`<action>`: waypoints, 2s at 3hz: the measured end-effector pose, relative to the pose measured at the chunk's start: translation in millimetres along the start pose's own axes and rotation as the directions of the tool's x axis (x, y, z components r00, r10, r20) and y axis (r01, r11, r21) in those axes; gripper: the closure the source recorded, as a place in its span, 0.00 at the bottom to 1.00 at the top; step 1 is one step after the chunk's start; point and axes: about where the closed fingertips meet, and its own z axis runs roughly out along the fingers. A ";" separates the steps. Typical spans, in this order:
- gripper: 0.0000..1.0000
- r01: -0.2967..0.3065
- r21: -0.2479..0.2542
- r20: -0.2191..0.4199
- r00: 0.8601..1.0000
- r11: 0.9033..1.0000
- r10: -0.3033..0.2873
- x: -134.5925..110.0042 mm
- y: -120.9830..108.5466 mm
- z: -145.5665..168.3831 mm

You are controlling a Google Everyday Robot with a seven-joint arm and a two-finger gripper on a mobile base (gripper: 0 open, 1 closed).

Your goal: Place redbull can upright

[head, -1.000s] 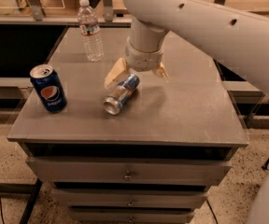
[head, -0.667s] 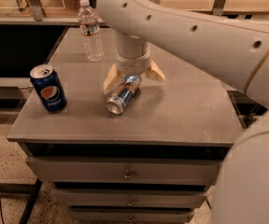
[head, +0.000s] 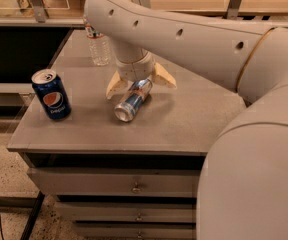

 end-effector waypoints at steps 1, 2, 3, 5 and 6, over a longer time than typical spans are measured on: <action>0.00 -0.027 -0.026 -0.025 0.999 0.999 0.026 -6.2 -3.8 -5.5; 0.00 -0.029 -0.035 -0.018 0.999 0.999 0.028 -8.9 -2.5 -6.1; 0.00 -0.042 -0.049 -0.018 0.999 0.998 0.041 -11.2 -3.8 -5.6; 0.00 -0.136 -0.061 0.015 0.990 0.989 0.137 -12.1 -11.0 -10.6; 0.00 -0.195 -0.063 0.023 0.980 0.979 0.197 -11.8 -17.1 -12.8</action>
Offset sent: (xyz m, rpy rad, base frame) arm 0.0116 -0.0079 0.0223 0.0736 0.0669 -0.0803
